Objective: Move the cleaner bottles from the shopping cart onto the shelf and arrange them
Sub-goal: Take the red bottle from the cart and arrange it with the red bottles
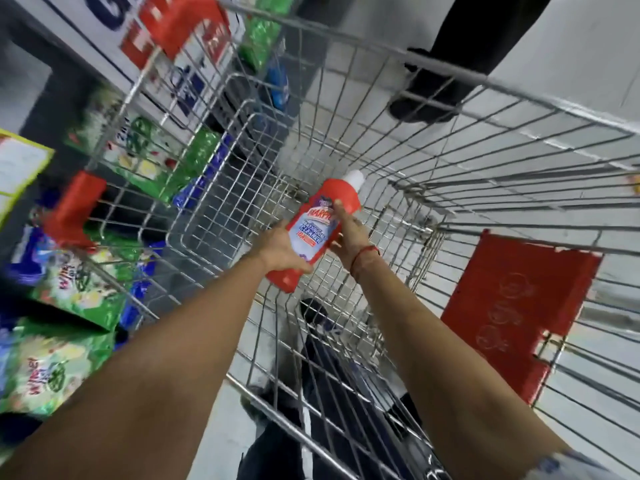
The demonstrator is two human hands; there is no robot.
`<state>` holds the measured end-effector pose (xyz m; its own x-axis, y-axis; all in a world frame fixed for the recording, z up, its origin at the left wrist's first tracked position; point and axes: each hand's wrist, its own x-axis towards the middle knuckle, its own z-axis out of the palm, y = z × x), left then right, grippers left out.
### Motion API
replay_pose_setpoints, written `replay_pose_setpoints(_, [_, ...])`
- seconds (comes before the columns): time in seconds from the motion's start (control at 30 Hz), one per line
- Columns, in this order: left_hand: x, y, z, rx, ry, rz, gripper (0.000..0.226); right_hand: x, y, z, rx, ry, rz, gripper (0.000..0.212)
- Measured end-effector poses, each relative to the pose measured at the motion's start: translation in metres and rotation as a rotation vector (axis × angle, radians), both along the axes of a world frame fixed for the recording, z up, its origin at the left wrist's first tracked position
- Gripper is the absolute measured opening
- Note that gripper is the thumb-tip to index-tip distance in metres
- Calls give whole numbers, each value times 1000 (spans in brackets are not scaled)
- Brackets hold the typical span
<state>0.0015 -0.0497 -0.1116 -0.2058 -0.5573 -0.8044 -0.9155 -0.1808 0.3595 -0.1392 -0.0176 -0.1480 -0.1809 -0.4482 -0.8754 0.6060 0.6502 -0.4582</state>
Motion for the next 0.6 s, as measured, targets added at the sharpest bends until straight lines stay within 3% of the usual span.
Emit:
replay_pose_setpoints(0.17, [9,2,52,48,99,249,85,12,-25,65,-178,75,104,48])
replay_pose_setpoints(0.3, [19,5,99,-16,387,460,70,18,-45,126,-366,130,179,21])
replay_pose_setpoints(0.37, [24,10,130,-98,480,526,55,22,-50,159,-465,126,216,32])
replay_pose_setpoints(0.43, [32,15,157,-182,565,580,59,31,-52,194,-544,134,285,45])
replay_pose_setpoints(0.5, [44,18,179,-271,647,603,78,44,-53,227,-617,144,338,44])
replay_pose_setpoints(0.6, [70,26,205,-406,713,638,66,67,-52,270,-738,139,416,28])
